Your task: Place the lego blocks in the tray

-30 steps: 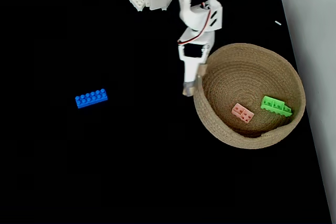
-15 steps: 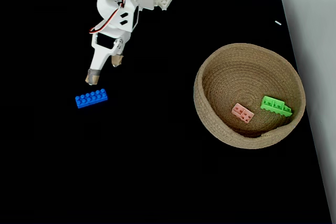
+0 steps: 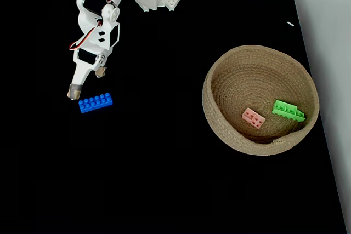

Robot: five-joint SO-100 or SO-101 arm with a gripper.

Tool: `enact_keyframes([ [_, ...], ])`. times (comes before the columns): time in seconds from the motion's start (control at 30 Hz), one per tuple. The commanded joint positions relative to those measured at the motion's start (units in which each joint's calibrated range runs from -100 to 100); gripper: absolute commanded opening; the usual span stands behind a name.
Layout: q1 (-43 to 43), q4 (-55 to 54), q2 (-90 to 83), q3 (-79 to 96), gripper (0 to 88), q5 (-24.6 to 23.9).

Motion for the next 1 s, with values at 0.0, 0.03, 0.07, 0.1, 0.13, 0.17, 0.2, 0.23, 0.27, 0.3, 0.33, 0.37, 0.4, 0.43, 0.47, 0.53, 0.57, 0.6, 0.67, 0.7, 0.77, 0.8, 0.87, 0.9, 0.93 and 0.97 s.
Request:
enact_keyframes([
  [0.0, -0.60, 0.25, 1.91, -6.83, 46.8, 0.59],
  [0.03, -0.85, 1.25, 2.86, -8.01, 46.0, 0.59],
  [0.07, -1.09, 2.25, 3.63, -9.20, 45.4, 0.63],
  [0.1, -1.42, 3.25, 4.32, -10.20, 45.3, 0.68],
  [0.13, -1.84, 4.08, 5.01, -10.93, 45.1, 0.83],
  [0.17, -2.17, 4.33, 5.53, -11.20, 45.1, 1.03],
  [0.2, -2.50, 4.33, 5.87, -11.30, 45.1, 1.12],
  [0.23, -2.83, 4.33, 6.21, -11.48, 45.4, 1.27],
  [0.27, -2.99, 4.25, 6.56, -11.66, 45.7, 1.37],
  [0.3, -3.07, 4.25, 6.90, -11.84, 45.9, 1.47],
  [0.33, -3.24, 4.25, 7.24, -12.12, 46.0, 1.51],
  [0.37, -3.32, 4.25, 7.50, -12.30, 45.9, 1.56],
  [0.4, -3.48, 4.25, 7.76, -12.39, 45.9, 1.56],
  [0.43, -3.57, 4.25, 8.02, -12.48, 45.4, 1.56],
  [0.47, -3.65, 4.25, 8.28, -12.48, 44.7, 1.61],
  [0.53, -3.81, 4.25, 8.79, -12.57, 41.8, 1.76],
  [0.57, -3.90, 4.25, 9.14, -12.76, 39.9, 1.81],
  [0.6, -3.90, 4.25, 9.39, -13.03, 38.4, 1.81],
  [0.67, -4.14, 4.25, 10.00, -13.67, 33.4, 2.00],
  [0.7, -4.23, 4.16, 10.17, -13.85, 30.2, 2.20],
  [0.77, -4.39, 4.16, 10.34, -13.94, 25.6, 2.64],
  [0.8, -4.39, 4.16, 10.34, -13.76, 25.2, 2.83],
  [0.87, -4.39, 4.16, 10.34, -13.39, 25.2, 3.08],
  [0.9, -4.31, 4.16, 10.34, -13.30, 25.2, 3.13],
  [0.93, -4.31, 4.16, 10.34, -13.21, 25.2, 3.13],
  [0.97, -4.31, 4.16, 10.34, -13.03, 24.8, 3.27],
])
